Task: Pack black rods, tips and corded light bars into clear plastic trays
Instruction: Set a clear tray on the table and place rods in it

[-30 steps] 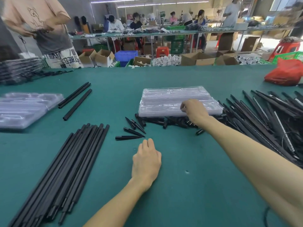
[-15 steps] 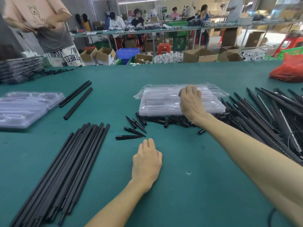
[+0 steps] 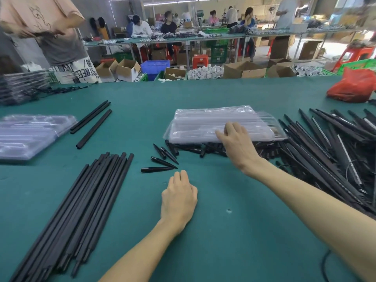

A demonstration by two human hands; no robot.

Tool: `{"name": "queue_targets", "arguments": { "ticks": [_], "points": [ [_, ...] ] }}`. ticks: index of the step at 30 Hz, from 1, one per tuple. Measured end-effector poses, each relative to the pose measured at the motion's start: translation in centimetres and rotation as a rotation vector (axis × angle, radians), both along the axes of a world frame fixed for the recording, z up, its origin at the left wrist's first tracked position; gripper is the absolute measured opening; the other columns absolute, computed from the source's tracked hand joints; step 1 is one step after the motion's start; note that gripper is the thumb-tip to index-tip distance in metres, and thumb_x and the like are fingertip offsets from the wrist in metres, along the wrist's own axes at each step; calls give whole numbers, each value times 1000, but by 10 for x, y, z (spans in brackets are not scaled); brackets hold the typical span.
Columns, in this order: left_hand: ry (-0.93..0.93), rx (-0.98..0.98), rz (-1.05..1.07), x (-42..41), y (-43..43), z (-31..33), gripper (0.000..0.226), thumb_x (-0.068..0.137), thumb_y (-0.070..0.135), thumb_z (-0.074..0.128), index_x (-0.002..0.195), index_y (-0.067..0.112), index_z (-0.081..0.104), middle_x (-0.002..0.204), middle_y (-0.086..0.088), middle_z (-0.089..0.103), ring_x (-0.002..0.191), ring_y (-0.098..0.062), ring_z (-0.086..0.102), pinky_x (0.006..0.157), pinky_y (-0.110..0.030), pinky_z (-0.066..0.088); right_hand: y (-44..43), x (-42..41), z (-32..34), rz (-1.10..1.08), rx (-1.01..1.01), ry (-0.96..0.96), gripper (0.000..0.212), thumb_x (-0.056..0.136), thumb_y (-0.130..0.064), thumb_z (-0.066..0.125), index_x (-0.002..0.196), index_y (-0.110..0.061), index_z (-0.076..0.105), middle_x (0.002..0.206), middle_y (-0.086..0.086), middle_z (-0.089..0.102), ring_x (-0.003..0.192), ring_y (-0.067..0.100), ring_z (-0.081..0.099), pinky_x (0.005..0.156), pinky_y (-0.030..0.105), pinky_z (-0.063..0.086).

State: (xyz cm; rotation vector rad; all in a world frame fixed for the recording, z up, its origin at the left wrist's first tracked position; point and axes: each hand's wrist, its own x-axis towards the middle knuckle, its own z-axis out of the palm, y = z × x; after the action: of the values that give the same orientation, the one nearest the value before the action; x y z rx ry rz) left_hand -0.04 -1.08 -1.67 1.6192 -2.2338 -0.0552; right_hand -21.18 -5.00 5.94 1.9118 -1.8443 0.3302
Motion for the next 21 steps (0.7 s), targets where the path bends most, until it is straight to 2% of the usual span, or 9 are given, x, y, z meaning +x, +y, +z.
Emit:
{"name": "queue_targets", "arguments": {
  "ticks": [2, 4, 6, 8, 11, 15, 17, 19, 21],
  "points": [
    [-5, 5, 2, -1, 0, 0, 16, 99, 27, 38, 109, 17, 44, 102, 4, 50, 95, -17, 50, 67, -32, 48, 24, 11, -2, 41, -14, 42, 54, 74, 13, 51, 125, -2, 59, 103, 15, 52, 94, 32, 48, 76, 39, 38],
    [4, 16, 7, -1, -1, 0, 17, 99, 27, 39, 110, 16, 45, 104, 3, 51, 99, -19, 52, 69, -35, 48, 50, 23, -5, 103, -76, 25, 50, 72, 11, 45, 117, 2, 65, 94, 17, 57, 85, 34, 54, 70, 41, 44],
    [11, 40, 8, -1, -2, 1, 22, 98, 27, 39, 115, 14, 46, 109, 0, 53, 105, -21, 52, 73, -38, 49, 77, 32, -9, 161, -144, -23, 51, 64, 15, 52, 111, 3, 70, 84, 16, 58, 74, 34, 57, 62, 40, 48],
    [3, 91, 1, 0, -1, 2, 32, 100, 28, 39, 127, 12, 44, 121, -2, 53, 114, -23, 51, 81, -40, 49, 103, 40, -14, 190, -158, -70, 61, 52, 21, 64, 110, 2, 72, 80, 14, 57, 70, 32, 57, 60, 39, 49],
    [62, 180, 8, 0, -1, 9, 39, 102, 26, 38, 138, 10, 42, 140, -6, 49, 127, -24, 47, 96, -42, 44, 141, 51, -17, 208, -146, -111, 66, 52, 23, 68, 114, 1, 71, 81, 12, 56, 69, 30, 55, 62, 39, 50],
    [269, 241, -16, 12, 3, 9, 15, 102, 22, 44, 108, 11, 51, 112, -7, 60, 100, -25, 56, 79, -36, 43, 187, 60, -18, 225, -143, -119, 74, 50, 24, 63, 119, -1, 69, 83, 9, 54, 72, 27, 51, 64, 39, 50],
    [442, 388, 2, 22, 6, 11, 18, 100, 18, 50, 111, 7, 57, 109, -13, 62, 99, -29, 58, 80, -32, 42, 209, 63, -20, 225, -135, -123, 78, 49, 24, 61, 121, -2, 68, 85, 7, 52, 75, 26, 48, 66, 38, 50],
    [542, 366, -32, 30, 6, 23, 17, 98, 7, 51, 113, 5, 60, 109, -12, 63, 99, -27, 59, 81, -26, 41, 228, 66, -23, 223, -118, -126, 80, 49, 24, 61, 124, -2, 67, 86, 5, 50, 78, 24, 43, 69, 36, 49],
    [541, 359, -82, 42, 6, 36, 23, 96, 1, 51, 115, 5, 64, 113, -8, 67, 99, -21, 61, 89, -28, 47, 243, 69, -28, 222, -105, -138, 82, 49, 25, 63, 126, -3, 66, 86, 4, 48, 80, 21, 39, 71, 34, 49]
  ]
}}
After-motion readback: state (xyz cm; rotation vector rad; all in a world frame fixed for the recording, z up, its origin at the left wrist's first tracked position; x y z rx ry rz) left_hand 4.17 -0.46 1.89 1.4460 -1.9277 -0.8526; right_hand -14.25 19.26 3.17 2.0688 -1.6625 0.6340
